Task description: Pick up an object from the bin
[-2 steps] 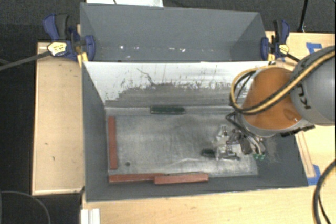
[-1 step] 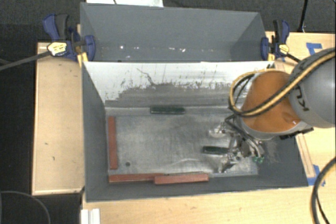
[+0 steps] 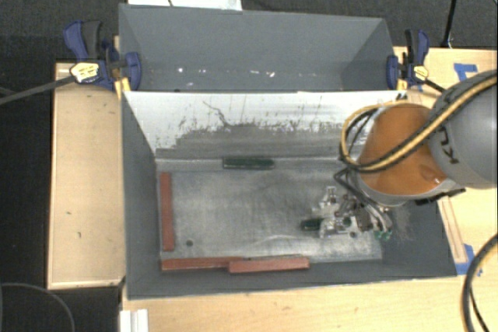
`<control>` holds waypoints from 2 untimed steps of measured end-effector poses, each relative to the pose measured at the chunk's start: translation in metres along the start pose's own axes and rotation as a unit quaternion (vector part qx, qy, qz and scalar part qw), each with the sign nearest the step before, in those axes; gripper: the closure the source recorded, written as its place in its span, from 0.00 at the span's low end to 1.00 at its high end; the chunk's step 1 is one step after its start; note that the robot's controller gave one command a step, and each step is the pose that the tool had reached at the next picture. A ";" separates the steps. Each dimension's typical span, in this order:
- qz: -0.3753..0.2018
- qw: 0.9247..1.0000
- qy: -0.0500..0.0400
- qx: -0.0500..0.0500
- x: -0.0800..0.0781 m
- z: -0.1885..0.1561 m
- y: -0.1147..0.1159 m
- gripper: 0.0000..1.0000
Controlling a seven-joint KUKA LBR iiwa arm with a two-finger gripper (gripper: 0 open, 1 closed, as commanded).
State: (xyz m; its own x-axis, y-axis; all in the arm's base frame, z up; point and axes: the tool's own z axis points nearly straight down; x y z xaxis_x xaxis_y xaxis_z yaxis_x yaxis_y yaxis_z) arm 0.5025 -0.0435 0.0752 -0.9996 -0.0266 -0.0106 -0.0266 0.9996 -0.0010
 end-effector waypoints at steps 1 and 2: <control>0.000 1.000 0.000 0.000 0.000 0.000 0.000 1.00; 0.011 1.000 0.003 0.000 -0.004 -0.161 -0.010 1.00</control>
Offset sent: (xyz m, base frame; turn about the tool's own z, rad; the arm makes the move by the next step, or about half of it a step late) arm 0.0011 -0.0101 0.1598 0.0186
